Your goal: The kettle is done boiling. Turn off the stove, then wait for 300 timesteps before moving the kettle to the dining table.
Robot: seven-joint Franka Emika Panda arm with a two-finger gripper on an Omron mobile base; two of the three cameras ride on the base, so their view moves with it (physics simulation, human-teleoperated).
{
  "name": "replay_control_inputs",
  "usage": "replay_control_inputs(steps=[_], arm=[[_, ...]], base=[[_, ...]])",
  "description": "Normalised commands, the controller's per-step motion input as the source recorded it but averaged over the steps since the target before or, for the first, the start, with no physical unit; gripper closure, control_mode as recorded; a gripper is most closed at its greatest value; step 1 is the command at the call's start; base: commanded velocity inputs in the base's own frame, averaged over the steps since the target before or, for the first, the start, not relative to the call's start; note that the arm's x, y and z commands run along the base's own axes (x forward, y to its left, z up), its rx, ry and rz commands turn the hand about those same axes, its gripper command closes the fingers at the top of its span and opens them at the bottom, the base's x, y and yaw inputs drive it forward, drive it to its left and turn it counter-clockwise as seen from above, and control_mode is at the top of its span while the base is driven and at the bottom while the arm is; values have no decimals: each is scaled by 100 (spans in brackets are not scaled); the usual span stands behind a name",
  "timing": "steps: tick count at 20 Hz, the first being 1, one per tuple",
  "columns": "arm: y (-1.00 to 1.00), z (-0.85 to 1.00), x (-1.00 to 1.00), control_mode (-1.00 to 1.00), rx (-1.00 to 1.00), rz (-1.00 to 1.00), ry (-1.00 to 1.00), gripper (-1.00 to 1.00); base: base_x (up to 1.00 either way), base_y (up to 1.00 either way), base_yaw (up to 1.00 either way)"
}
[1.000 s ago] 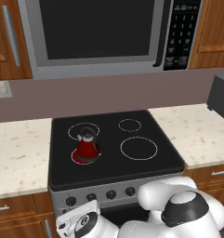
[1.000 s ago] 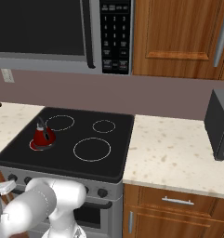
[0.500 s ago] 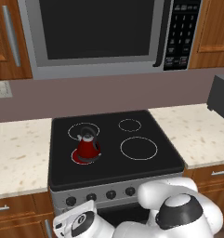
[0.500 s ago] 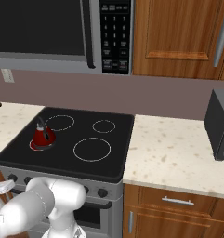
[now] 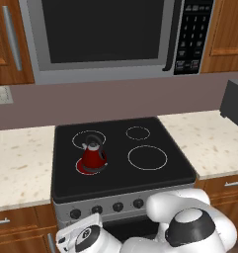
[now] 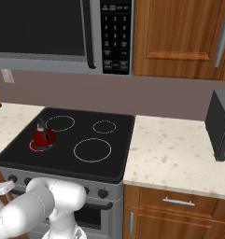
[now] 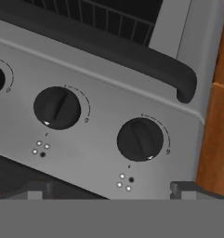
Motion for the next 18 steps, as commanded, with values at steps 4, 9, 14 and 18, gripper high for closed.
replay_control_inputs(steps=[4, 9, 14, 18], arm=[[0, 0, 7, -100, 0, 0, 2, -100], [0, -1, 8, -100, 0, 0, 2, -100], [0, -9, 8, -100, 0, 0, 3, -100], [0, -19, 9, -100, 0, 0, 4, -100]], base=[[0, 0, 0], [0, 0, 0], [0, 0, 0], [0, 0, 0]])
